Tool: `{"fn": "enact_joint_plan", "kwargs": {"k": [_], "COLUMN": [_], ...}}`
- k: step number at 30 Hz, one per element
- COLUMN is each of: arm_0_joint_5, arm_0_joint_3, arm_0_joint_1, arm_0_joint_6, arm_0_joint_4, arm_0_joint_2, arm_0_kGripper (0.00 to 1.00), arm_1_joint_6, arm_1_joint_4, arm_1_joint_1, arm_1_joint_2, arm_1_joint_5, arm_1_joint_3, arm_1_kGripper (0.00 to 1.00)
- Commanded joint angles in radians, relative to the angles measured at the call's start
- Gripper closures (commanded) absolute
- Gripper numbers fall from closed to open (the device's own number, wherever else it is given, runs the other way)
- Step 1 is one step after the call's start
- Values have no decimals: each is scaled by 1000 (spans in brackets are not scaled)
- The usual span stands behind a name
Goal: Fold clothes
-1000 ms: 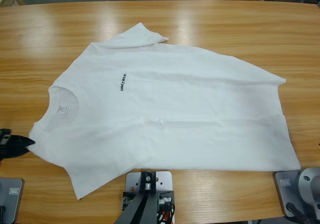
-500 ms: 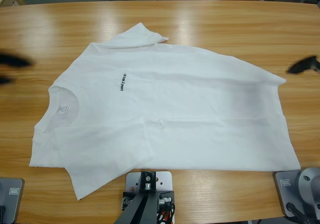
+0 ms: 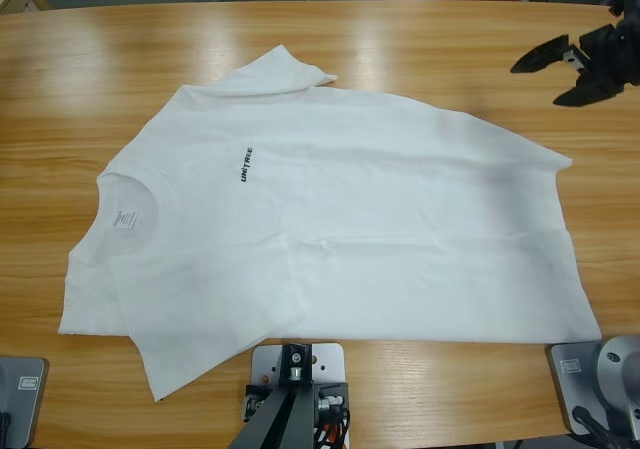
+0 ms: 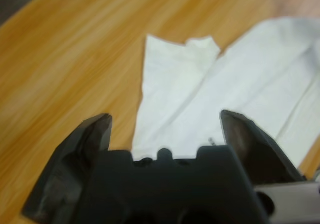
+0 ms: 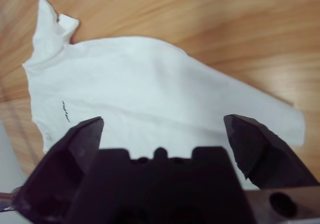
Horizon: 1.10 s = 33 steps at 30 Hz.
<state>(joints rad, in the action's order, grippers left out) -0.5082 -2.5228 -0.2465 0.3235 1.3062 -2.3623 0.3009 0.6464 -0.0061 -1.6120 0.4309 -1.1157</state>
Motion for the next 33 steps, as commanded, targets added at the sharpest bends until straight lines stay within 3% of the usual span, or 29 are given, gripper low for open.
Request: {"fn": "enact_joint_plan", "kwargs": {"k": [1,9,13,19,27,30,31,33], "arm_0_joint_5": [161,222,143,-122,-108,-72,-67,-65], "arm_0_joint_3": [-181,-392,-557,-568,-591,-599,-600,-600], "arm_0_joint_1": [-57,-78,-80,-65,-62,-62,-62,-62], "arm_0_joint_6": [-84,-321,-399,-389,-391,-381,-374,-345], "arm_0_joint_4": [115,134,118,117,88,91,91,99], "arm_0_joint_2": [-251,-414,-484,-540,-555,-554,-554,-548], "arm_0_kGripper": [161,161,155,152,153,84,106,270], "arm_1_joint_6": [-50,-87,-94,-95,-94,-94,-94,-94], "arm_1_joint_4": [-13,-14,-30,-50,-93,-98,-99,-99], "arm_1_joint_1": [-23,-23,-23,-24,-24,-24,-24,-25], "arm_1_joint_2": [-152,-180,-187,-218,-231,-232,-233,-231], "arm_1_joint_5": [25,14,14,15,21,22,22,22], "arm_1_joint_3": [-52,-57,-53,-51,-15,-13,-12,-13], "arm_1_kGripper": [13,13,13,13,13,13,13,15]}}
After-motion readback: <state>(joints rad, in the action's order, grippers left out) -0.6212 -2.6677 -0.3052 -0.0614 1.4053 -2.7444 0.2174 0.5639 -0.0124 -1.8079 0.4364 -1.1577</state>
